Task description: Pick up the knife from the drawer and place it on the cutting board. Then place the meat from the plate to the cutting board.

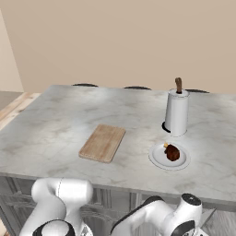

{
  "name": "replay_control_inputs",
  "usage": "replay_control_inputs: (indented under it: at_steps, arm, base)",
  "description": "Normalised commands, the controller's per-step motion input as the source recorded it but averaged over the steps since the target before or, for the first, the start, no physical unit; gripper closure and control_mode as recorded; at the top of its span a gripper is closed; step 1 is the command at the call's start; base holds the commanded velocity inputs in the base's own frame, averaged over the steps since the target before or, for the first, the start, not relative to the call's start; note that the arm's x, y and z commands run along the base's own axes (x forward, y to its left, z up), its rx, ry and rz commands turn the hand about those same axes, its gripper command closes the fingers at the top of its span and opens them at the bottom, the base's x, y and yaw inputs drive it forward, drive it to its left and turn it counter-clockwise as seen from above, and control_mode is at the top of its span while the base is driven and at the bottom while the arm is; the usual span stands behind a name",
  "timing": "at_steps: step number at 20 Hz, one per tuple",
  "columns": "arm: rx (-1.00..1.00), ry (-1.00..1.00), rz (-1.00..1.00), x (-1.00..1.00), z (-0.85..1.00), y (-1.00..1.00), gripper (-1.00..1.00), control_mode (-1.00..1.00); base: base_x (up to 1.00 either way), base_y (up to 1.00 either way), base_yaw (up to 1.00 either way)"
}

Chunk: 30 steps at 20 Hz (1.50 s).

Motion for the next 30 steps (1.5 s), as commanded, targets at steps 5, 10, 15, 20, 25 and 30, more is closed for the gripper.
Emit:
replay_control_inputs:
  at_steps: [5,10,15,20,25,30]
  arm:
    - [0.00,-0.07,0.00,-0.38,0.29,-0.03,1.00,-1.00]
    - [0.00,-0.02,0.00,-0.22,0.44,0.05,1.00,-1.00]
    - [-0.02,0.00,0.01,0.01,0.50,0.28,1.00,-1.00]
    - [-0.06,0.00,0.07,0.17,0.53,0.44,1.00,-1.00]
    - [-0.09,0.00,0.08,0.15,0.51,0.55,1.00,-1.00]
    - [-0.10,0.00,0.11,0.04,0.44,0.62,1.00,-1.00]
  base:
    - [0.00,0.00,0.00]
    - [0.00,0.00,0.00]
    - [0.00,0.00,0.00]
    - [0.00,0.00,0.00]
    - [0.00,0.00,0.00]
    - [0.00,0.00,0.00]
